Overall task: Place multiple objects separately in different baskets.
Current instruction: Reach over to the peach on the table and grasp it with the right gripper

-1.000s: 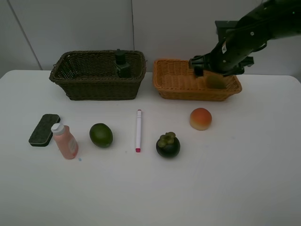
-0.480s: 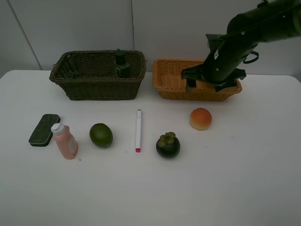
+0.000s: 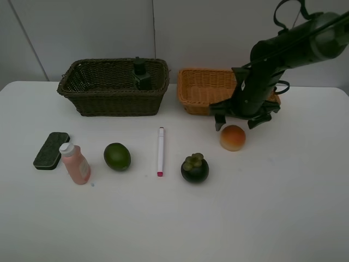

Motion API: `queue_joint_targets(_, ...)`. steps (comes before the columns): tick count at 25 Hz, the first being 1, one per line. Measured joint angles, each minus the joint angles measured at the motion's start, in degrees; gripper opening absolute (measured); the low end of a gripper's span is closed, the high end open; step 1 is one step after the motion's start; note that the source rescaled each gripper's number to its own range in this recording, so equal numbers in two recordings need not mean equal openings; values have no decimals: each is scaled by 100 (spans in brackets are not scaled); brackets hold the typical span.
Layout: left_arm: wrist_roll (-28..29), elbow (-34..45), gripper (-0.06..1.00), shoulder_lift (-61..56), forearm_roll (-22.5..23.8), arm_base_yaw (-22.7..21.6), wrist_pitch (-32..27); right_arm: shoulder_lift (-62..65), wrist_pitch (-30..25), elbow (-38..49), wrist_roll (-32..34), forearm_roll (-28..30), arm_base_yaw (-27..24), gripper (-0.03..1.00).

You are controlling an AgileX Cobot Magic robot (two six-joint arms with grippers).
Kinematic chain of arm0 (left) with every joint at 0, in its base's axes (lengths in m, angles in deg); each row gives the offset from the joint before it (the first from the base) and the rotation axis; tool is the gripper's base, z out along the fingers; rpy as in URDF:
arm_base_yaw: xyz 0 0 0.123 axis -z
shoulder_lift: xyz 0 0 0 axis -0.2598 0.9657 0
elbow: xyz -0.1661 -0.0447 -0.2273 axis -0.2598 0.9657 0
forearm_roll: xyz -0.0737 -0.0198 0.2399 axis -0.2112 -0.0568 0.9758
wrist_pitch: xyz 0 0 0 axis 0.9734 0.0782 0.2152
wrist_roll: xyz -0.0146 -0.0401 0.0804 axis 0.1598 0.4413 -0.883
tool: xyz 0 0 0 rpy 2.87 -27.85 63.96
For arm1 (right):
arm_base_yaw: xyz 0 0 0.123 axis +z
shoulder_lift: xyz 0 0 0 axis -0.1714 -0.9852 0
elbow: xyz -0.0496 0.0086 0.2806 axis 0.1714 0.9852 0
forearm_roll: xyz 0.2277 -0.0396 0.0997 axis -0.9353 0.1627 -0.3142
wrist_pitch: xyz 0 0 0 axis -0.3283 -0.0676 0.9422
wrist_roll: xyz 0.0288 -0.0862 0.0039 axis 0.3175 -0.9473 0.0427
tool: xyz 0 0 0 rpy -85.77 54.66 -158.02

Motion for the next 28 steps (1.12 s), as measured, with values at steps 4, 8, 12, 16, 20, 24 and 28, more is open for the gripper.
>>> queue_joint_targets(4,0,0,100,0,0,0,0,-163,-31,0,-138,-203,0,100)
queue_joint_targets(8,0,0,100,0,0,0,0,-293,-47,0,-205,-348,0,100)
queue_joint_targets(12,0,0,100,0,0,0,0,-420,-92,0,-224,-367,0,100)
queue_joint_targets(16,0,0,100,0,0,0,0,-447,-126,0,-223,-367,0,100)
queue_joint_targets(20,0,0,100,0,0,0,0,-447,-125,0,-223,-367,0,100)
queue_joint_targets(24,0,0,100,0,0,0,0,-447,-127,0,-225,-373,0,100)
queue_joint_targets(28,0,0,100,0,0,0,0,-447,-150,0,-225,-377,0,99)
